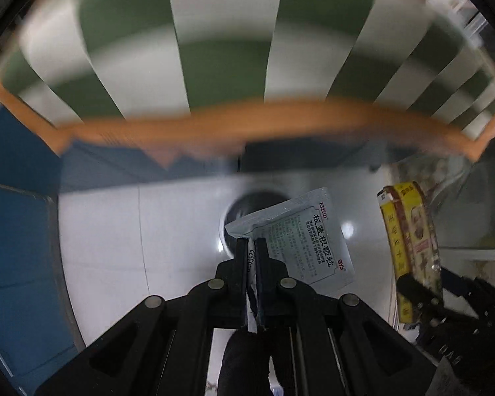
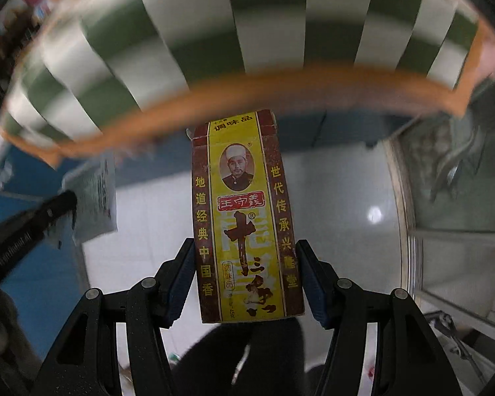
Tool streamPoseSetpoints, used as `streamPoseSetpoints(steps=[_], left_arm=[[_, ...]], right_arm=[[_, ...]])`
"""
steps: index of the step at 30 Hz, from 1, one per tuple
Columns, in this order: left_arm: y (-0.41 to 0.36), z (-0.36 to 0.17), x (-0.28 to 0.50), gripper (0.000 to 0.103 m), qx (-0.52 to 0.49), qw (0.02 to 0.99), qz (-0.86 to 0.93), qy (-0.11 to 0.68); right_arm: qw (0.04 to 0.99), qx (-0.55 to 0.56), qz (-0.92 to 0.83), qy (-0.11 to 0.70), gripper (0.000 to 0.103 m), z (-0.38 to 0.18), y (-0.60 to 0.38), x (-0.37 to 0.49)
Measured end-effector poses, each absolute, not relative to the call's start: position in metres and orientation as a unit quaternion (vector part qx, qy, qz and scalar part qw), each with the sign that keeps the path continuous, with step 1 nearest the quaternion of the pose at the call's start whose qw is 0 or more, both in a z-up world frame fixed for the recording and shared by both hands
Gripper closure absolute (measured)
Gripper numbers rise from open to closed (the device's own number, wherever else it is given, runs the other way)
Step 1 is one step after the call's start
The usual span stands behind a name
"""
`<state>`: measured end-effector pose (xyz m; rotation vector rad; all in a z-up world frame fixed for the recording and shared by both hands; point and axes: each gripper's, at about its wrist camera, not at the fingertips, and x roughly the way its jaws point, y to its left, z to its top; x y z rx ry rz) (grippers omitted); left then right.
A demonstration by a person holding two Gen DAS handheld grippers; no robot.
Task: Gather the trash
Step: 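Lower the sachet and spice box into the bin and open both tools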
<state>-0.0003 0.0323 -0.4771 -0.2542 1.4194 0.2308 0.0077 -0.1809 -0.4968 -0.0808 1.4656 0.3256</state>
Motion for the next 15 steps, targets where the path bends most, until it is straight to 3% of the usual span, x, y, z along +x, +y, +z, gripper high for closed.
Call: streamPoseSetpoints(steps=[8,11,15], left_arm=[[0.038,-0.662,0.024,0.100,-0.121,0.690,0.114,0.705],[0.039,-0.709,0.027,0.093,-0.125,0.671,0.111,0.722],[0.038,-0.751,0.027,0.093,-0.123,0.657,0.106,0.736]], right_arm=[[0.683,-0.072,0.154,0.710,0.041,-0.699,-0.152,0.015],[0.669,-0.088,0.158,0.721,0.041,-0.755,-0.138,0.016],[0.651,-0.089,0.163,0.736,0.040,-0.807,-0.127,0.020]])
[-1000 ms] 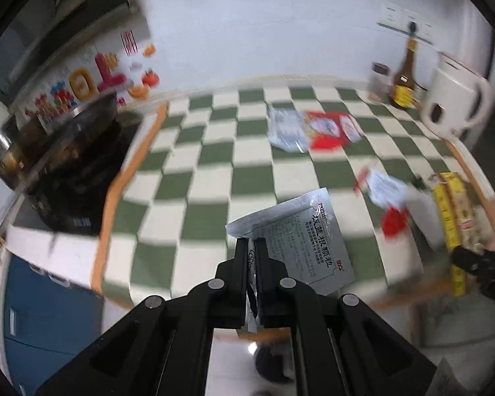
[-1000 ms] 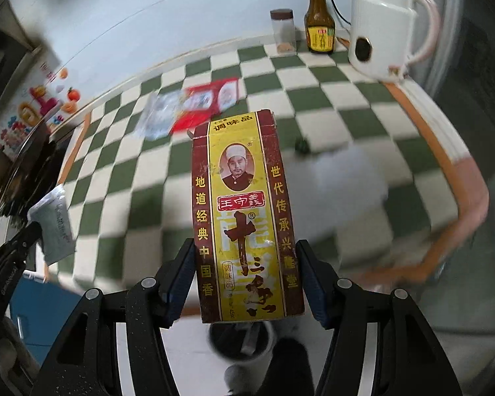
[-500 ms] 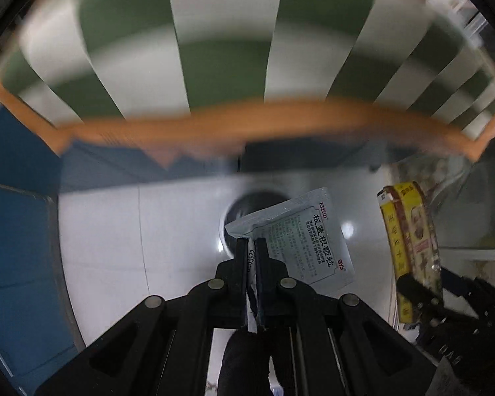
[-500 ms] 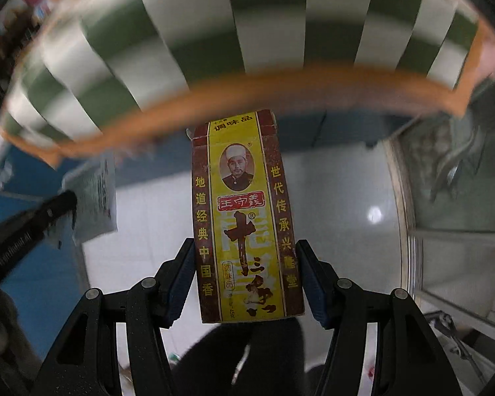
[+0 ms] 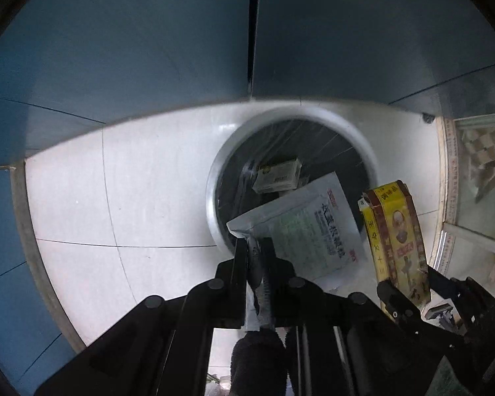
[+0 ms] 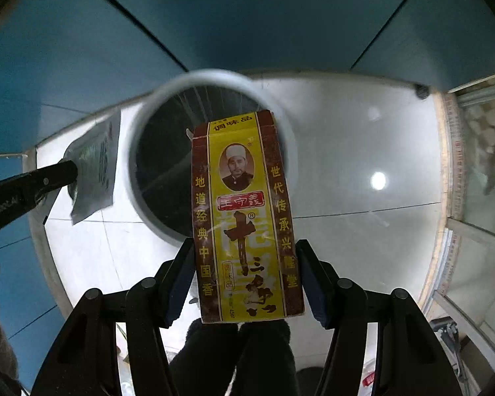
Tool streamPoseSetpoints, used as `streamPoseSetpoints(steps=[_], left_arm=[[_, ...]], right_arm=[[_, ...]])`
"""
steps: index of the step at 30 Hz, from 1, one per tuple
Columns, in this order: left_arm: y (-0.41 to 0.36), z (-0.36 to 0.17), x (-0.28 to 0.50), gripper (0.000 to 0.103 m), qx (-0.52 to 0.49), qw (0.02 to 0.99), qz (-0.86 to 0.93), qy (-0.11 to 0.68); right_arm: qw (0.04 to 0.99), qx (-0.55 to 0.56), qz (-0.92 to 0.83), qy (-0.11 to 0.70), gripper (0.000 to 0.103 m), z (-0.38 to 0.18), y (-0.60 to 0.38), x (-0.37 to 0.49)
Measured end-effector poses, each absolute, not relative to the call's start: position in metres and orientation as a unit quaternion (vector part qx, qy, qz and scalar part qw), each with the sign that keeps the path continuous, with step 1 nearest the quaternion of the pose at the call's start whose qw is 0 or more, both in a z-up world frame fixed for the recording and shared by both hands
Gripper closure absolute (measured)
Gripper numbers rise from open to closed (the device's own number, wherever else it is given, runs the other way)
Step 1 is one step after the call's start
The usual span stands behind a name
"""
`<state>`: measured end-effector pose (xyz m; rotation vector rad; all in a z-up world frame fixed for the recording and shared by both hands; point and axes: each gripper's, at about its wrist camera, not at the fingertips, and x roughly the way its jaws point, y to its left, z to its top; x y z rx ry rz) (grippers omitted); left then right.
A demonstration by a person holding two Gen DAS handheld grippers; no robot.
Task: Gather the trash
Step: 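Lower the sachet and spice box into the bin and open both tools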
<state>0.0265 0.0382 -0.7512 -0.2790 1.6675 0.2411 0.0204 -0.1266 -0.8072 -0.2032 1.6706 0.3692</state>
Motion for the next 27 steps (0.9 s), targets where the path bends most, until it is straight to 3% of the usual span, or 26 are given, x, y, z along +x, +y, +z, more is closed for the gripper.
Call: streamPoseSetpoints(steps=[1,2,4,5,6,7,10,17,27], left_arm=[[0.039,-0.755,0.027,0.090,-0.121,0.657,0.109,0.736],[0.038,-0.757,0.025,0.081,-0.121,0.659,0.110,0.734],[0.038,-0.758,0.024,0.052,-0.126,0.667,0.117,0.725],[0.043,-0.757,0.022,0.024,-0.127,0.674,0.122,0.718],[0.047,-0.753,0.020,0.002,-0.127,0.680,0.127,0.711],[0.051,-0.750,0.019,0.000,-0.130,0.684,0.130,0.706],[0.056,-0.745,0.013,0.000,-0.132,0.682,0.138,0.706],[0.061,-0.718,-0.003,0.000,-0.118,0.685,0.167,0.700],[0.055,-0.626,-0.037,0.000,-0.123,0.684,0.196,0.692]], right_arm=[[0.646,-0.090,0.164,0.740,0.040,-0.817,-0.124,0.021],[0.642,-0.090,0.166,0.744,0.039,-0.825,-0.121,0.023],[0.637,-0.090,0.166,0.748,0.031,-0.835,-0.118,0.024],[0.638,-0.093,0.164,0.747,0.015,-0.838,-0.117,0.023],[0.641,-0.094,0.161,0.745,0.009,-0.840,-0.119,0.024],[0.642,-0.093,0.161,0.744,0.003,-0.842,-0.124,0.027],[0.649,-0.083,0.151,0.741,0.000,-0.837,-0.130,0.028],[0.667,-0.077,0.126,0.731,0.000,-0.806,-0.144,0.035],[0.688,-0.092,0.128,0.709,0.000,-0.695,-0.165,0.030]])
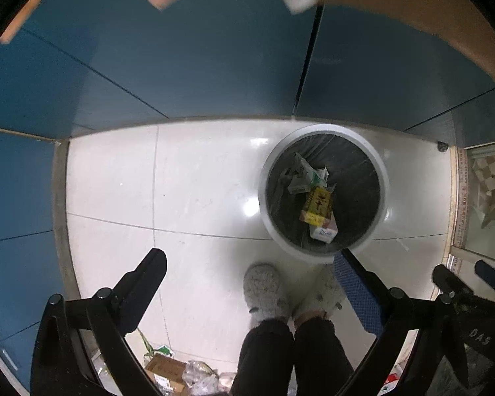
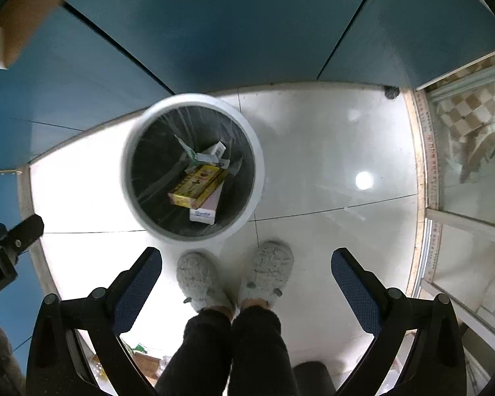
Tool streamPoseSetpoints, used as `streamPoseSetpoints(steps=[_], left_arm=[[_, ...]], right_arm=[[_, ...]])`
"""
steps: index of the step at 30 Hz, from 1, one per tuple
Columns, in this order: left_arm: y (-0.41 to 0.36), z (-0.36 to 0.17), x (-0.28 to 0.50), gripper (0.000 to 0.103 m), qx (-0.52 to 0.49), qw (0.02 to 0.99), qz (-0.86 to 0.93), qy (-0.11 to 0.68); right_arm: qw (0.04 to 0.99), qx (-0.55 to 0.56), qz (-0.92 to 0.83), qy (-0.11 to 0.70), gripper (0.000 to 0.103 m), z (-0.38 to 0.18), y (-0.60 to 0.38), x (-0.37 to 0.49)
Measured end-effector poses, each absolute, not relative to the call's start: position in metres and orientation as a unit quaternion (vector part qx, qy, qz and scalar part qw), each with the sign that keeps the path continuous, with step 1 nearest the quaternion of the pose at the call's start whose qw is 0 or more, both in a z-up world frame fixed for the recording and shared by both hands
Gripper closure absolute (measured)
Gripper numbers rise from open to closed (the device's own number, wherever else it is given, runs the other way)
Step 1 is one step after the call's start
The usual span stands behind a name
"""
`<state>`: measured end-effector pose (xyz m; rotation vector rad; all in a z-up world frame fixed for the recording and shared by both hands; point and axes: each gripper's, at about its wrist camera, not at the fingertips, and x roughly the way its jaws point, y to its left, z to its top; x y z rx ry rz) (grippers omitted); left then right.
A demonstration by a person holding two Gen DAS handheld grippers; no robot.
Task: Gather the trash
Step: 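Raise both tools back toward the counter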
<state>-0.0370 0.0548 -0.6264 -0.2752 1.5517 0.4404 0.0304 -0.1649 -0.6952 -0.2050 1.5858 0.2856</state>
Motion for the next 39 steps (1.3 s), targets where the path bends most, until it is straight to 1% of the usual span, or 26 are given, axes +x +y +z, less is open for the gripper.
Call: streamPoseSetpoints(steps=[6,17,22,26,30,35,39], left_arm=[[0.048,-0.553,-0.056,0.000,-0.134,0.688,0.189,0.688],[0.032,-0.392,-0.086,0.000,-0.133,0.726,0.168,0.654],[0.033,-0.333,-0.096,0.000,-0.126,0.752,0.161,0.627],[0.043,-0.291,-0.097,0.000,-0.110,0.778,0.176,0.593],[0.062,-0.259,-0.082,0.000,-0.111,0.802,0.194,0.555],[0.086,-0.220,-0.030,0.000,-0.081,0.840,0.225,0.487],[0.096,-0.209,0.021,0.000,-0.052,0.843,0.257,0.470]], right_arm=[[0.707,-0.106,0.140,0.685,0.000,-0.593,-0.167,0.017],[0.742,-0.104,0.167,0.641,0.000,-0.382,-0.173,-0.023],[0.757,-0.098,0.170,0.623,0.000,-0.309,-0.175,-0.047],[0.768,-0.075,0.175,0.612,0.000,-0.272,-0.176,-0.059],[0.783,-0.036,0.183,0.594,0.000,-0.244,-0.177,-0.046],[0.799,0.018,0.179,0.573,0.000,-0.217,-0.181,0.012],[0.811,0.033,0.174,0.557,0.000,-0.208,-0.185,0.081]])
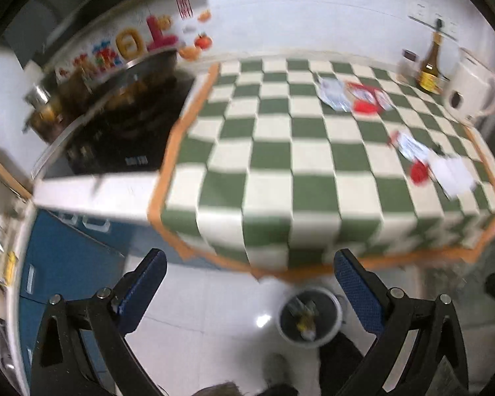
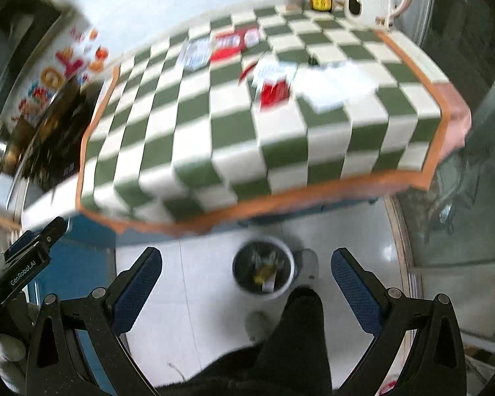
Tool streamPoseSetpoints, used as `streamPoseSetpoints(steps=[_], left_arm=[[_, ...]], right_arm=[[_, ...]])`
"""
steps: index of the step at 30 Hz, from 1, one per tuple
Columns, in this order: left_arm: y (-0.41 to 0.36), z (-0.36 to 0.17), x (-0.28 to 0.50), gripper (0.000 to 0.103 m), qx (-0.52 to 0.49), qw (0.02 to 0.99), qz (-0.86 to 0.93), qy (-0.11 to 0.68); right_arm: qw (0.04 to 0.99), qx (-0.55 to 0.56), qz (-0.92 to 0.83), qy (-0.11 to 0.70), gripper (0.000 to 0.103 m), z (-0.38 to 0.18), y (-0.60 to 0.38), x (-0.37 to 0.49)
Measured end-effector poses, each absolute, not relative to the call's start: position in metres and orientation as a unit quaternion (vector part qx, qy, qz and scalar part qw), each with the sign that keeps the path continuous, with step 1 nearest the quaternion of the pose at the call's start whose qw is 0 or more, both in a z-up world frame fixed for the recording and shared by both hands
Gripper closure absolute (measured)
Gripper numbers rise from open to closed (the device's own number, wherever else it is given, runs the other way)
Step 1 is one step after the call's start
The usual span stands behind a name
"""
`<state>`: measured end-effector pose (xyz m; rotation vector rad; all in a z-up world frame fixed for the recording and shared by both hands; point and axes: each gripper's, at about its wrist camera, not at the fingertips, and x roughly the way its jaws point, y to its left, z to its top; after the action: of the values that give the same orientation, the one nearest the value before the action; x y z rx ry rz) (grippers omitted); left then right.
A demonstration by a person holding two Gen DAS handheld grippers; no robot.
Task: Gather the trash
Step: 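Raise both tools back toward the counter, then grasp the red wrapper with the left tool while the right tool grasps the white tissue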
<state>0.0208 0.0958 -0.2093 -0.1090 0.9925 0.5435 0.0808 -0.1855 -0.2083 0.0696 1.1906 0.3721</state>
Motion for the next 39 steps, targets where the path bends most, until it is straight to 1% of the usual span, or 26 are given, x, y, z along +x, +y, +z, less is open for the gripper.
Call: streamPoseSetpoints(steps=[3,6,10,13,16,17,18,19,20,21,22,24,25,26,27,30,34,36,37,38,39], left_arm=[[0.098,-0.212,0.070,0.000,-0.069,0.835,0.252,0.484],[0.086,-0.225,0.125,0.000,-0.106,0.822,0.217,0.516],[0.040,-0.256,0.206,0.000,-0.128,0.799,0.146,0.569],[0.001,-0.285,0.256,0.000,-0.137,0.780,0.083,0.605],[-0.032,-0.317,0.291,0.006,-0.144,0.758,0.032,0.636],[-0.039,-0.324,0.298,0.010,-0.142,0.754,0.025,0.641],[-0.047,-0.333,0.306,0.019,-0.136,0.748,0.019,0.649],[-0.055,-0.343,0.314,0.026,-0.130,0.740,0.017,0.660],[-0.060,-0.343,0.317,0.029,-0.117,0.745,0.023,0.656],[-0.066,-0.339,0.320,0.046,-0.105,0.756,0.019,0.645],[-0.069,-0.339,0.322,0.052,-0.098,0.758,0.019,0.645],[-0.071,-0.335,0.323,0.061,-0.087,0.766,0.024,0.637],[-0.071,-0.333,0.322,0.063,-0.088,0.770,0.023,0.631],[-0.070,-0.331,0.320,0.070,-0.087,0.773,0.024,0.628],[-0.069,-0.329,0.317,0.072,-0.077,0.775,0.034,0.626],[-0.062,-0.324,0.306,0.073,-0.046,0.782,0.073,0.618],[-0.039,-0.323,0.286,0.074,-0.051,0.778,0.116,0.615],[-0.031,-0.321,0.279,0.076,-0.056,0.777,0.128,0.614],[-0.030,-0.321,0.277,0.077,-0.057,0.776,0.134,0.613],[-0.027,-0.320,0.275,0.077,-0.058,0.777,0.138,0.612],[-0.025,-0.319,0.272,0.078,-0.059,0.777,0.143,0.610]], right_arm=[[0.814,0.043,0.163,0.556,0.000,-0.213,-0.196,0.146],[0.815,0.036,0.142,0.561,0.000,-0.223,-0.208,0.211],[0.801,0.035,0.119,0.585,0.000,-0.248,-0.234,0.285],[0.790,0.033,0.105,0.603,0.000,-0.271,-0.254,0.321],[0.774,0.039,0.101,0.624,0.000,-0.295,-0.272,0.346],[0.769,0.039,0.098,0.630,0.000,-0.303,-0.276,0.353],[0.766,0.037,0.095,0.635,0.000,-0.309,-0.280,0.359],[0.763,0.038,0.091,0.638,0.000,-0.315,-0.285,0.364],[0.761,0.042,0.090,0.641,0.000,-0.318,-0.289,0.368],[0.760,0.045,0.090,0.643,0.000,-0.321,-0.291,0.370],[0.760,0.048,0.089,0.642,0.000,-0.323,-0.293,0.374],[0.761,0.050,0.093,0.640,0.000,-0.323,-0.293,0.379],[0.761,0.050,0.097,0.640,0.000,-0.324,-0.291,0.381],[0.761,0.049,0.104,0.639,0.000,-0.325,-0.287,0.383],[0.761,0.044,0.111,0.637,0.000,-0.326,-0.281,0.384],[0.766,0.024,0.130,0.629,0.000,-0.325,-0.261,0.384],[0.769,-0.025,0.157,0.619,0.000,-0.335,-0.224,0.380],[0.766,-0.059,0.159,0.621,0.007,-0.344,-0.209,0.376],[0.776,-0.089,0.155,0.604,0.010,-0.344,-0.200,0.371],[0.783,-0.111,0.157,0.592,0.016,-0.343,-0.193,0.366],[0.786,-0.124,0.160,0.584,0.021,-0.342,-0.189,0.362]])
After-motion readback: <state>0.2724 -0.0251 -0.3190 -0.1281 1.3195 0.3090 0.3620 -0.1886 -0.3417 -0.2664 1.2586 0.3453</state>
